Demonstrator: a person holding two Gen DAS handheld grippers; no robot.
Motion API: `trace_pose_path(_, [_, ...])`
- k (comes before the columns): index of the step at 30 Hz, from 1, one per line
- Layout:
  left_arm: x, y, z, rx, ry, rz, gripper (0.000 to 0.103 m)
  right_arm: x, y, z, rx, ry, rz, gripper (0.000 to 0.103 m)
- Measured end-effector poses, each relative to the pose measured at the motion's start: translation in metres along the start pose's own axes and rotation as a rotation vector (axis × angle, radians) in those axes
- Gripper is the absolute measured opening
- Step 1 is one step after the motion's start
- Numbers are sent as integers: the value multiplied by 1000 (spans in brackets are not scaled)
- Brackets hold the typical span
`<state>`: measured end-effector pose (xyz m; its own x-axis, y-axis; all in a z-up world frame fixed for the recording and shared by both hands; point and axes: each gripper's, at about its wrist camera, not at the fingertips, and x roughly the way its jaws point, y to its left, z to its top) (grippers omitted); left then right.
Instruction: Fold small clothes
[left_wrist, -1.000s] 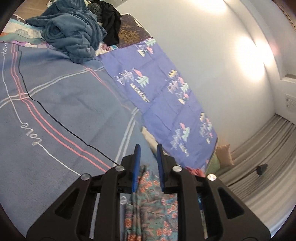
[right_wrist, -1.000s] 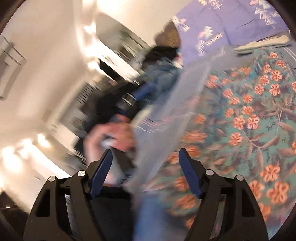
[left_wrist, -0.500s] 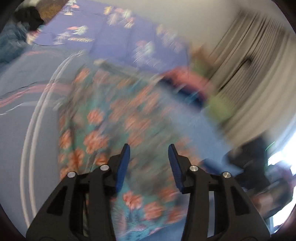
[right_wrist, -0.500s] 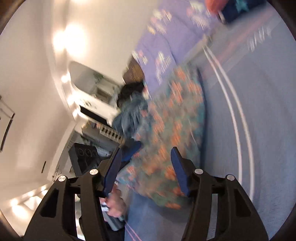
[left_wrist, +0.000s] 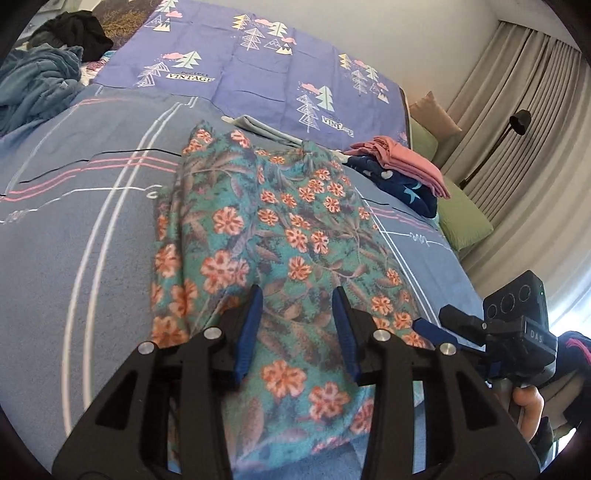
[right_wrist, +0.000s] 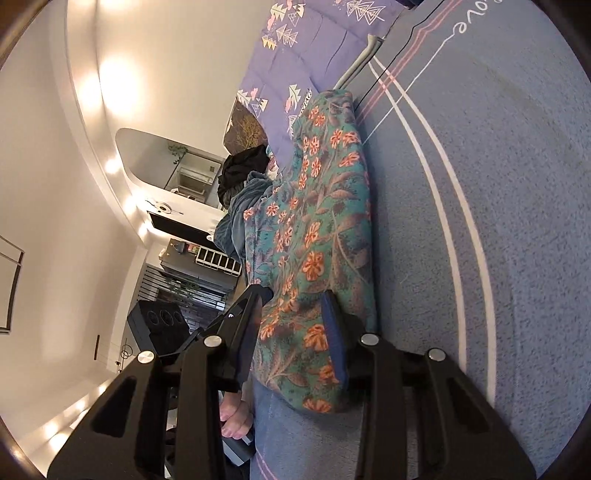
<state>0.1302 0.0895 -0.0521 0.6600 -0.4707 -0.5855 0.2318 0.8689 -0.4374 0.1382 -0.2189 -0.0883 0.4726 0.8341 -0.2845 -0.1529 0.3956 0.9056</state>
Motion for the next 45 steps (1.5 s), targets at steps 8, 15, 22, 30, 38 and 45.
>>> trace_pose_path(8, [-53,21,-3,-28,-81,82,80,-6,-5,0,18,-6,58,45])
trace_pose_path(15, [-52,77,7,-192,39,29,84,-9,-5,1,33,-10,101,51])
trace_pose_path(22, [-19,79,26,-243,161,-22,87,-11,-5,1,36,-11,127,56])
trace_pose_path(30, [31,90,67,-322,254,-71,88,-11,-5,1,41,-11,139,57])
trace_pose_path(38, [35,69,52,-233,265,-166,88,-12,-4,2,32,-7,134,58])
trace_pose_path(45, [25,61,38,-169,270,-217,88,-32,25,4,-88,-103,40,82])
